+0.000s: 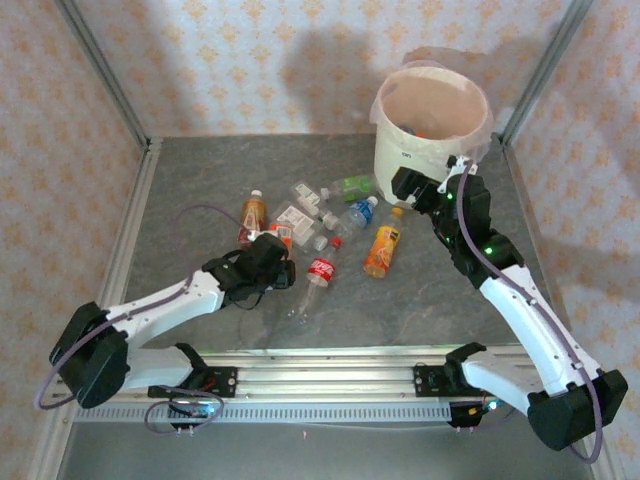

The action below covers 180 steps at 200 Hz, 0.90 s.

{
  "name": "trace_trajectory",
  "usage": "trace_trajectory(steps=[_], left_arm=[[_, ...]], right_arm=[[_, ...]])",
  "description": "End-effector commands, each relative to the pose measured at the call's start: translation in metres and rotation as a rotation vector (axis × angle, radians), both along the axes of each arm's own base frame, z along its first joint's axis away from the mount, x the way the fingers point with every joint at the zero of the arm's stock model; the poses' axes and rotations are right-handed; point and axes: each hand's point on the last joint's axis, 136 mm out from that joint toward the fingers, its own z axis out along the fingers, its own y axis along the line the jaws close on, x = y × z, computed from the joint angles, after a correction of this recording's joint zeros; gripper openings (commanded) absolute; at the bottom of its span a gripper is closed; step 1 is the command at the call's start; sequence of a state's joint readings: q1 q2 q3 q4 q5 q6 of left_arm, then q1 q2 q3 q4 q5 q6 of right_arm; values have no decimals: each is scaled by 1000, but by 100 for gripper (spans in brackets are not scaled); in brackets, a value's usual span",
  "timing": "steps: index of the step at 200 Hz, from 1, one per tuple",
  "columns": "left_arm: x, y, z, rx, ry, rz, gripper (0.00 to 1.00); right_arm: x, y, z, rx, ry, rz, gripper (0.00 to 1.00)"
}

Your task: Put the plastic bottles in the bin

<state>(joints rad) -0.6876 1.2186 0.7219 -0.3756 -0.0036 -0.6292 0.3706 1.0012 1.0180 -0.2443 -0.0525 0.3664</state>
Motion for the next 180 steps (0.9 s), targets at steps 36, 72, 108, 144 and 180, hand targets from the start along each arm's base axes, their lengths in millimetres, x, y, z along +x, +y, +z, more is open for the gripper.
trace_trajectory(steps=[36, 72, 108, 144, 180], left_arm=[[17, -27, 67, -194, -188, -52, 23], [29, -44, 102, -320, -273, -94, 21], [44, -64, 132, -432, -354, -158, 18], [46, -88, 161, -529, -417, -268, 12], [37, -111, 183, -625, -397, -387, 0]], right_arm=[[-3, 12, 14, 31, -55, 63, 99], [-7, 35, 22, 83, -92, 191, 99], [-13, 60, 30, 147, -108, 334, 99], [-26, 99, 40, 227, -96, 561, 99], [-38, 132, 40, 216, -71, 721, 99]])
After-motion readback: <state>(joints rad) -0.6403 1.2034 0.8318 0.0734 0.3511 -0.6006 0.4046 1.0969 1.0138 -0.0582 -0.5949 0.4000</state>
